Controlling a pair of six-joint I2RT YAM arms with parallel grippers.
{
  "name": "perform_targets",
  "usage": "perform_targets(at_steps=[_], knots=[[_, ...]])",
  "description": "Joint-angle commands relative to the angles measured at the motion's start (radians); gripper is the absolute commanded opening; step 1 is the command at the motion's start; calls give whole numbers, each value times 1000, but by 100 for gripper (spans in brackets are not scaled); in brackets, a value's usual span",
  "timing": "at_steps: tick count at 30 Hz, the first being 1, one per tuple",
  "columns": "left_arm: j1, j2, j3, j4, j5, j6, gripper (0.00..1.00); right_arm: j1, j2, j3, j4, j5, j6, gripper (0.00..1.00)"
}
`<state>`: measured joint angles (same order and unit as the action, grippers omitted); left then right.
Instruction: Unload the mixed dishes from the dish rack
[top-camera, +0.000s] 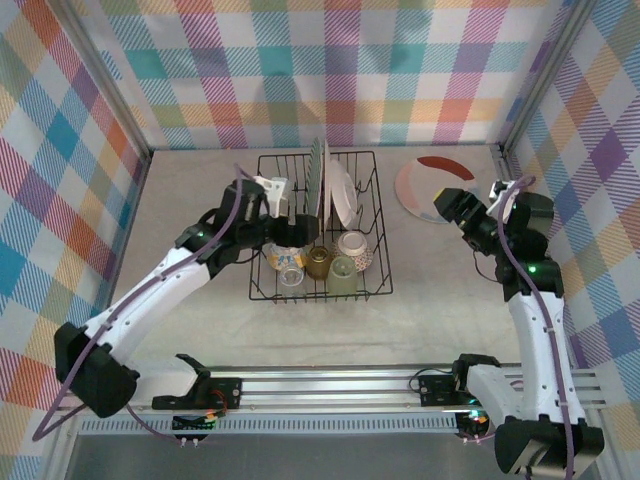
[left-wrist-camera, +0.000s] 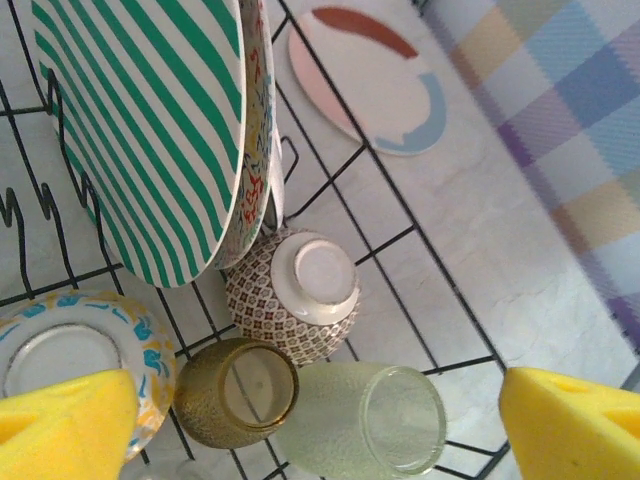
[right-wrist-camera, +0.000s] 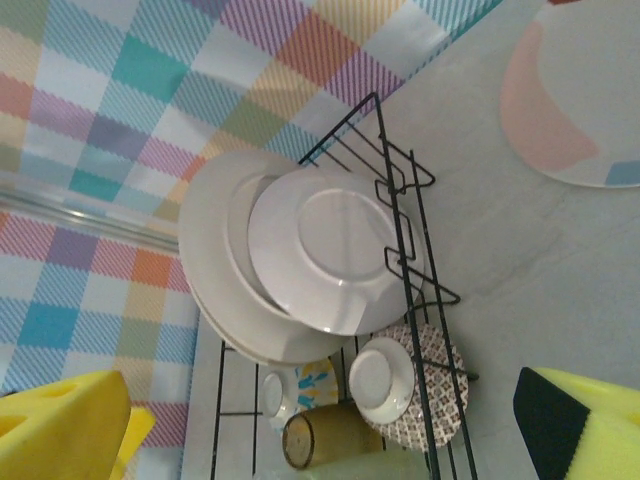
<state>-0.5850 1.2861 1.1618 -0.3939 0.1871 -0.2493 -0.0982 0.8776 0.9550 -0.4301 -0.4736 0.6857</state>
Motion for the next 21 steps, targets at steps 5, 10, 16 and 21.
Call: perform_targets(at_steps=[5, 10, 16, 21], knots=[[-16, 156, 118, -59, -83, 93, 80, 3, -61, -26, -58, -109, -62, 99], [-18, 222, 155, -48, -108, 130, 75, 3, -71, -50, -53, -155, -65, 99], [-18, 283, 191, -42, -116, 209, 67, 3, -95, -64, -33, -240, -65, 99], [-16, 331, 223, -36, -115, 243, 59, 3, -118, -68, -18, -293, -52, 99]])
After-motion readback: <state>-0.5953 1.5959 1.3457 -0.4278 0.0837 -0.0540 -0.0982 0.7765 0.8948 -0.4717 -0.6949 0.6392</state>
